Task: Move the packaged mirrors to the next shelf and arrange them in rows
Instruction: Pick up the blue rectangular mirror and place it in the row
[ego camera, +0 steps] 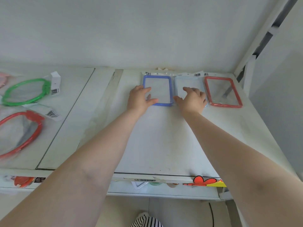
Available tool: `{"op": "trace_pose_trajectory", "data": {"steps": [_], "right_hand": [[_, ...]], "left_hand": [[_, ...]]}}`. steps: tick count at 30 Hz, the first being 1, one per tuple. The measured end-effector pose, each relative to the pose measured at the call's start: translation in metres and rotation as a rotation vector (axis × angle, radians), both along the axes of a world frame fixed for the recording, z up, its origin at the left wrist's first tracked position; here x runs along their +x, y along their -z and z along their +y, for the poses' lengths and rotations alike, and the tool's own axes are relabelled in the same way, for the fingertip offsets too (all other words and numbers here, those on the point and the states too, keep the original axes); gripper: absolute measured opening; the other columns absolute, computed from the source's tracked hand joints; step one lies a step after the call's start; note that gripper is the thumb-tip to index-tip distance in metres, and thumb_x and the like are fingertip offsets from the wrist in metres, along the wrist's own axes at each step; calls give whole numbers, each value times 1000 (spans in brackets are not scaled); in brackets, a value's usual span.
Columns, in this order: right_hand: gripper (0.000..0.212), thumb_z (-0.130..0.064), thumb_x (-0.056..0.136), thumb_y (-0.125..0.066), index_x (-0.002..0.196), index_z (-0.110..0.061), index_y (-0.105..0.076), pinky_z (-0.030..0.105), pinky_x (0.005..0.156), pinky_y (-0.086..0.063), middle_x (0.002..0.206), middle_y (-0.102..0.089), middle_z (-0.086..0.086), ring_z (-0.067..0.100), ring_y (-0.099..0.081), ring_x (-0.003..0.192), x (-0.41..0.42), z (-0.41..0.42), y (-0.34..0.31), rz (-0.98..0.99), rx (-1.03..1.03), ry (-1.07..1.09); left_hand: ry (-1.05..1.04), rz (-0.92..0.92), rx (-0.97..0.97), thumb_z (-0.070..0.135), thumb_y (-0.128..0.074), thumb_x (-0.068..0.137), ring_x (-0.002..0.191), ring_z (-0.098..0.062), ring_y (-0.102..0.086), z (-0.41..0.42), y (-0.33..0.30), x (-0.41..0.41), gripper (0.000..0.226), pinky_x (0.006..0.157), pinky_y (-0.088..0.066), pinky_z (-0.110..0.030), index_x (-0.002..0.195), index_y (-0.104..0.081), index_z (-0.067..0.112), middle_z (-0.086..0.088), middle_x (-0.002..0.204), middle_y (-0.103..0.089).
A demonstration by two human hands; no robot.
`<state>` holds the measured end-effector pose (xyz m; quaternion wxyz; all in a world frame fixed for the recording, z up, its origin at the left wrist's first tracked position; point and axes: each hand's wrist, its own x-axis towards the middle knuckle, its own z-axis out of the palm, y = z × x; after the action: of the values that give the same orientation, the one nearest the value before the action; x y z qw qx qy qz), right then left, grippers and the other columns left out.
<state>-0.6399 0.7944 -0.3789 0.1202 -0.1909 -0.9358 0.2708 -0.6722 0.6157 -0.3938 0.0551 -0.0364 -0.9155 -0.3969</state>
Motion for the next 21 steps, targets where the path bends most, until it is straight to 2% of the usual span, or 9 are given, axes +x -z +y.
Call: {"op": "trace_pose_trajectory", "data": {"steps": [3, 5, 8, 11, 13, 14, 16, 18, 21], "right_hand": [[53, -48, 88, -58, 136, -26, -50, 42, 113, -16, 151, -38, 2, 28, -20, 143, 0, 1, 8, -70, 15, -33], [40, -48, 88, -58, 116, -21, -63, 40, 109, -19, 136, -50, 2, 30, -27, 138, 1, 3, 14, -51, 17, -46], [34, -50, 85, -58, 88, -16, -63, 38, 103, -22, 113, -56, 0, 31, -35, 129, 3, 6, 19, 2, 10, -60], [34, -50, 86, -58, 93, -18, -66, 39, 108, -19, 123, -56, -1, 31, -30, 137, 4, 9, 21, 3, -17, -81], [35, -49, 87, -58, 101, -19, -68, 38, 110, -18, 133, -54, 0, 30, -27, 140, 6, 11, 19, 2, -27, -95], [35, -48, 88, -58, 104, -19, -69, 38, 110, -18, 135, -53, 1, 30, -27, 140, 7, 13, 19, 3, -30, -99], [34, -46, 90, -57, 107, -20, -69, 38, 110, -18, 137, -53, 1, 30, -26, 140, 8, 14, 16, -3, -35, -115], [33, -47, 91, -56, 112, -24, -68, 38, 111, -17, 140, -51, 0, 29, -26, 141, 10, 14, 15, -16, -28, -138], [39, -49, 90, -56, 125, -32, -62, 40, 114, -16, 148, -45, -2, 25, -26, 142, 11, 29, 7, 41, -33, -105]], "left_hand": [[85, -15, -32, 33, -77, 75, 142, -22, -29, 11, 5, -1, 69, 111, -22, -19, 136, -51, 15, -14, 152, -31], [82, 7, -49, 32, -78, 73, 143, -22, -30, 14, 6, -3, 69, 112, -25, -23, 134, -53, 11, -16, 152, -31], [75, 19, -48, 30, -80, 72, 140, -23, -35, 14, 7, -6, 62, 104, -32, -21, 121, -59, -1, -18, 147, -37], [79, 4, -44, 30, -80, 71, 135, -24, -40, 13, 7, -8, 53, 100, -34, -22, 110, -62, -1, -18, 140, -42], [77, 2, -36, 29, -80, 71, 132, -24, -42, 13, 5, -6, 37, 97, -35, -22, 94, -56, 15, -15, 131, -45], [84, 1, -33, 29, -80, 71, 132, -23, -42, 13, 5, -6, 39, 96, -34, -21, 92, -48, 20, -14, 128, -45], [96, -3, -28, 29, -79, 72, 135, -22, -39, 12, 5, -5, 39, 96, -34, -20, 93, -48, 20, -17, 137, -44], [97, -4, -57, 32, -78, 73, 140, -23, -33, 11, 5, -4, 42, 103, -30, -22, 104, -62, 9, -18, 144, -40], [95, 32, -162, 42, -73, 76, 147, -28, -17, 20, -1, -3, 64, 120, -17, -39, 130, -55, 13, -14, 152, -33]]}}
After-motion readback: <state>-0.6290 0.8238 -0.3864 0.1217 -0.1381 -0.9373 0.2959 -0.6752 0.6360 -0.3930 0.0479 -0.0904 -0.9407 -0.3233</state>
